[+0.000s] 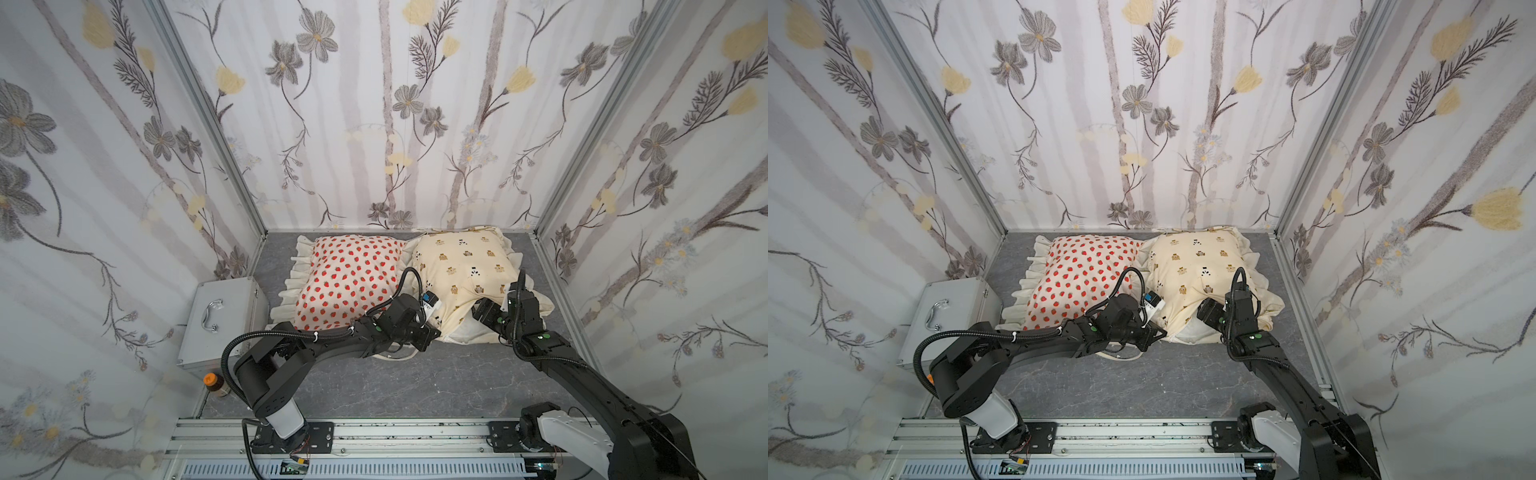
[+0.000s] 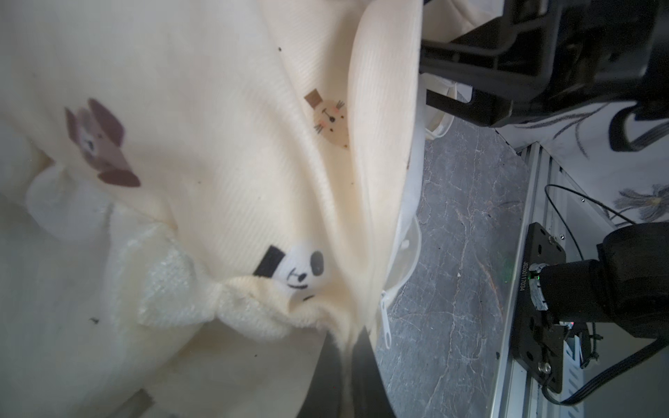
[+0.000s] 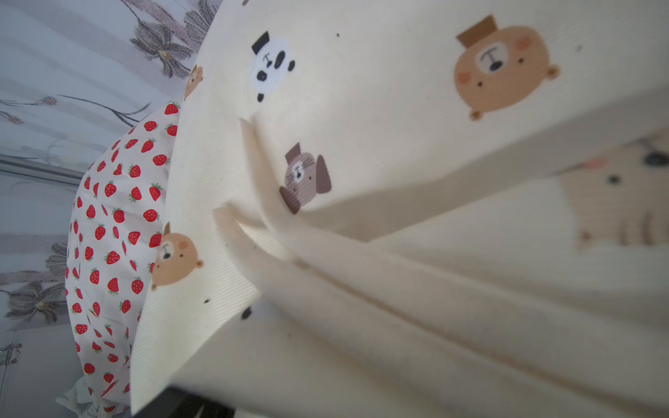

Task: Zip up pillowcases
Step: Pick up the pillowcase from the center of the board.

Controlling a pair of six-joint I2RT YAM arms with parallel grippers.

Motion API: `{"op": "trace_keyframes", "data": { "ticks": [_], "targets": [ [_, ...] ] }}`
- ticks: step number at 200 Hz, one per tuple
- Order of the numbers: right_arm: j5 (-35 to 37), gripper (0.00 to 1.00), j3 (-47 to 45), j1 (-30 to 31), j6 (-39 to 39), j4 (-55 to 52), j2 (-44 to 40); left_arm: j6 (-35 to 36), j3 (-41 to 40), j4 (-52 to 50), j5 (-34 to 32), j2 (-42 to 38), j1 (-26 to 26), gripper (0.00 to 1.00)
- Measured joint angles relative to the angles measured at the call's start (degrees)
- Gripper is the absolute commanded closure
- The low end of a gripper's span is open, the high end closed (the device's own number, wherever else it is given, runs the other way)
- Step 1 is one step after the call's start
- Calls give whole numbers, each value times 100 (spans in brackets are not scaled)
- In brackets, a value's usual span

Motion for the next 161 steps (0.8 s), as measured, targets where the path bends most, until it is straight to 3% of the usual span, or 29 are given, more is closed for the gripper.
{"op": "trace_keyframes", "data": {
  "ticks": [84,161],
  "targets": [
    [76,19,-367,695,-39,-1300,-1215,-957,-334,579,-153,-173,-31,100],
    [702,29,-72,2282,570,-2485,-1467,-1152,-446,820,-129,-173,-55,100]
  ]
}}
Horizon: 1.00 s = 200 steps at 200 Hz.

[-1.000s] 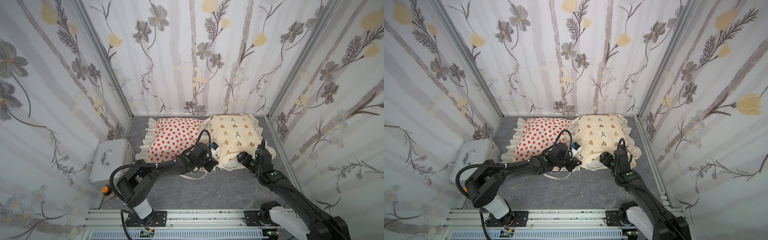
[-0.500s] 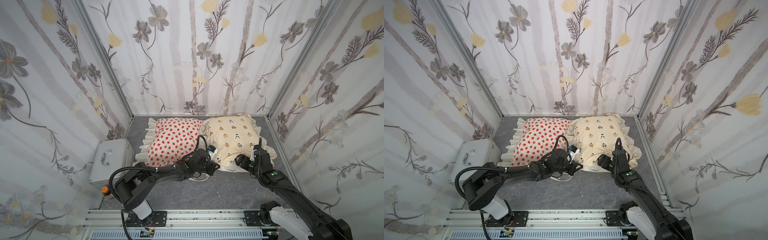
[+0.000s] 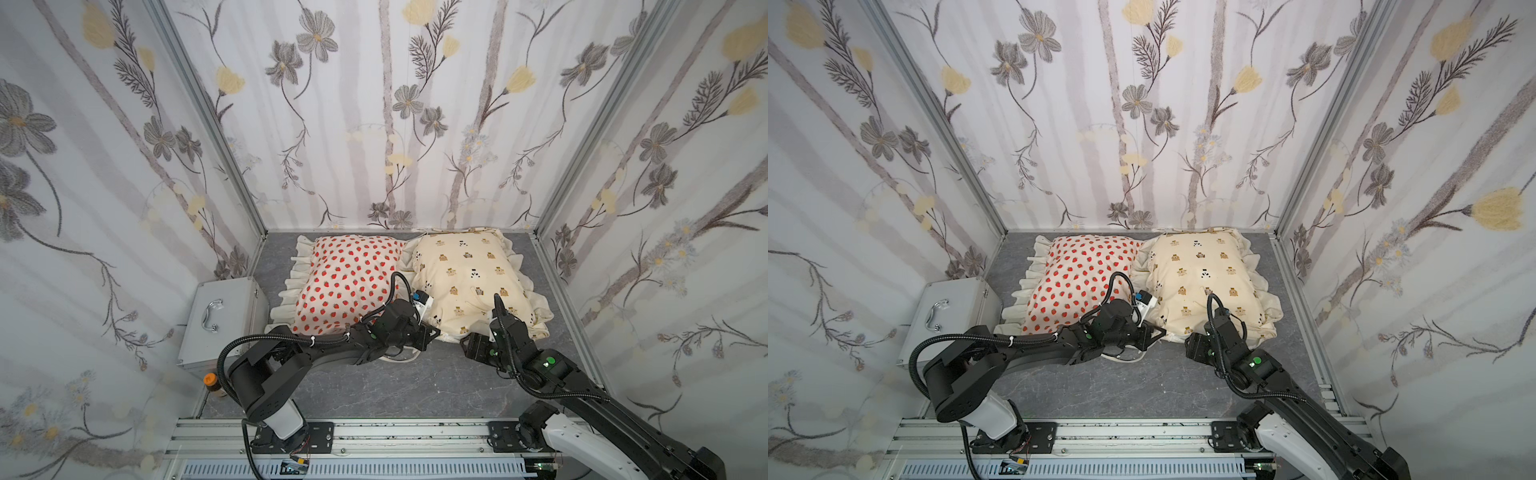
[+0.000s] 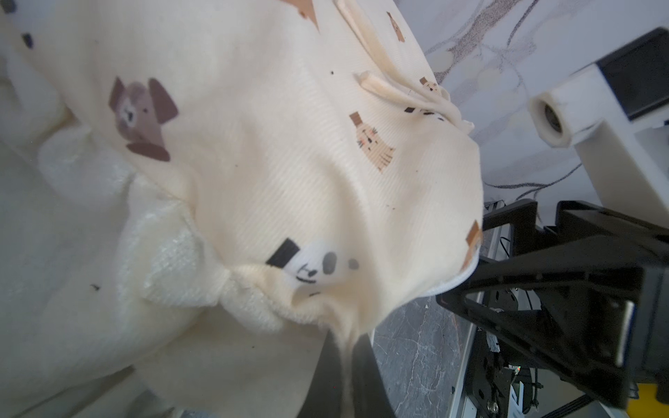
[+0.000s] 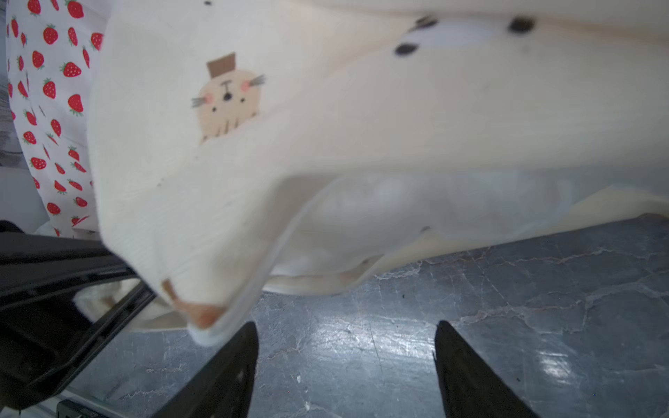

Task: Zip up pillowcases
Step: Pick up the pillowcase from the center of the board.

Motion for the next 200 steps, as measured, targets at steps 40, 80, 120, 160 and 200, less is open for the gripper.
{"op": "trace_keyframes", "data": {
  "ticks": [40,80,120,160,200],
  "targets": [
    [245,38,195,890,450,24,286,7,0,59,109,13,-26,100],
    [240,49,354,1231,734,581,848,120,2,79,175,13,-70,100],
    [249,58,507,1270,876,831,1117,175,2,70,201,-26,-83,100],
    [354,67,511,1270,981,855,1255,286,2,57,214,-70,-94,100],
    [538,68,538,1263,1008,855,1298,345,2,57,210,-79,-114,100]
  ]
}}
